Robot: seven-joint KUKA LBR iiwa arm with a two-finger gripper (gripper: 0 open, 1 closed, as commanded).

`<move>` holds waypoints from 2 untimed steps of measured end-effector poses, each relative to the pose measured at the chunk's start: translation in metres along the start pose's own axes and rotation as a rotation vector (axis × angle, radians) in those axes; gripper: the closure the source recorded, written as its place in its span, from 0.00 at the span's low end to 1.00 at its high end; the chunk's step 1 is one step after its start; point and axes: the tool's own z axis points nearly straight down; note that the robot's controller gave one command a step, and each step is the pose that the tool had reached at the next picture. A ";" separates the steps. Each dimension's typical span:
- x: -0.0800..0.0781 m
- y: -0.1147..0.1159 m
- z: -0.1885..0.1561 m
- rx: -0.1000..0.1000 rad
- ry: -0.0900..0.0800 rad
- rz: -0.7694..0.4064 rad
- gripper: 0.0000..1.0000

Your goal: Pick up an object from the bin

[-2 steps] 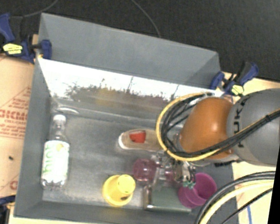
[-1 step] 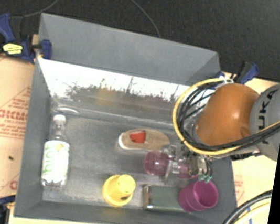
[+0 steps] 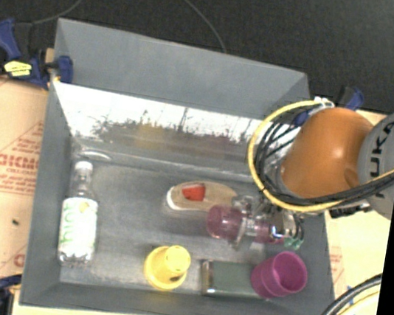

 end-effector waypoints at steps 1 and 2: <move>0.003 -0.006 -0.062 -0.001 0.009 0.007 1.00; -0.010 -0.014 -0.139 0.000 0.001 -0.042 1.00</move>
Offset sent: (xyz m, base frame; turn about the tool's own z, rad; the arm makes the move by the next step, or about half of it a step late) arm 0.0118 -0.0153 0.1545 -0.0541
